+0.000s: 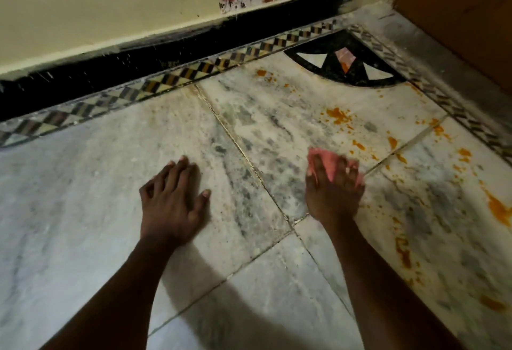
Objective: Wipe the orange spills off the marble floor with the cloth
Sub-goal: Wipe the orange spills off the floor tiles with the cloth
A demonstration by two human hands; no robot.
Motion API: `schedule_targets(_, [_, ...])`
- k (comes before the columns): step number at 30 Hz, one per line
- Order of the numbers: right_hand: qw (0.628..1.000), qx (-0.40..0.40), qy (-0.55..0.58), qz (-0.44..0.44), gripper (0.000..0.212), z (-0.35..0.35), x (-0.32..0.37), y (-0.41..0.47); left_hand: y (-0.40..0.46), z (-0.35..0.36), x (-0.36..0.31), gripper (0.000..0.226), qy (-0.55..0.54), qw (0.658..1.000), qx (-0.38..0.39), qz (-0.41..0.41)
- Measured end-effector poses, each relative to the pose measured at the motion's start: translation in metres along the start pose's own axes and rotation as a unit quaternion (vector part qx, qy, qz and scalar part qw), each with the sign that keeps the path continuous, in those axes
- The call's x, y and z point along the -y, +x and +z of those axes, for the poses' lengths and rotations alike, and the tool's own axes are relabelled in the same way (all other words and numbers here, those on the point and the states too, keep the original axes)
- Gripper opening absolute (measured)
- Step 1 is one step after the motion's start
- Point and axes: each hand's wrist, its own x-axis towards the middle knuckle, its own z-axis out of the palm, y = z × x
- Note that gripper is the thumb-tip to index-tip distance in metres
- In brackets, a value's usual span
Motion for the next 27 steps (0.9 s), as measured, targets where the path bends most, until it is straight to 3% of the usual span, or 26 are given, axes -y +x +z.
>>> schedule_targets(3, [0.995,0.003,-0.042,-0.091,0.058,0.012,0.026,-0.003,0.001,0.0,0.002,0.075,-0.004,1.0,0.006,0.004])
schedule_targets(5, [0.979,-0.007,-0.059,-0.195,0.055,0.017,0.011,-0.049,-0.002,-0.003,0.002,0.076,-0.007,1.0,0.007,0.001])
schedule_targets(7, [0.969,-0.002,-0.069,-0.236,0.053,0.014,-0.029,-0.095,-0.003,-0.005,0.0,0.077,-0.017,1.0,0.004,0.003])
schedule_targets(10, [0.981,-0.012,-0.071,-0.179,0.056,0.01,-0.072,-0.084,-0.004,-0.003,0.002,0.077,-0.019,1.0,0.0,0.015])
schedule_targets(12, [0.993,-0.054,-0.057,-0.084,0.06,0.011,-0.064,-0.047,-0.002,0.0,0.003,0.077,-0.011,0.999,-0.009,0.029])
schedule_targets(14, [0.997,-0.033,-0.037,-0.061,0.067,0.01,-0.034,-0.026,-0.005,0.0,0.001,0.077,-0.009,0.999,-0.019,0.031])
schedule_targets(17, [0.973,-0.021,-0.049,-0.226,0.059,0.022,-0.023,-0.067,-0.018,-0.004,-0.007,0.08,-0.015,0.999,-0.021,0.039])
schedule_targets(19, [0.948,-0.031,-0.066,-0.309,0.053,0.023,-0.054,-0.122,-0.043,-0.004,-0.023,0.083,-0.042,0.998,-0.017,0.037])
schedule_targets(22, [0.971,-0.039,-0.043,-0.232,0.055,0.016,-0.094,-0.136,-0.109,0.019,-0.072,0.082,-0.11,0.994,-0.012,0.007])
schedule_targets(25, [0.992,-0.03,-0.012,-0.121,0.062,0.011,-0.072,-0.082,-0.166,0.045,-0.129,0.071,-0.1,0.994,-0.034,-0.004])
schedule_targets(27, [0.994,-0.006,-0.009,-0.111,0.066,0.014,-0.048,-0.068,-0.178,0.054,-0.147,0.067,-0.067,0.996,-0.062,-0.011])
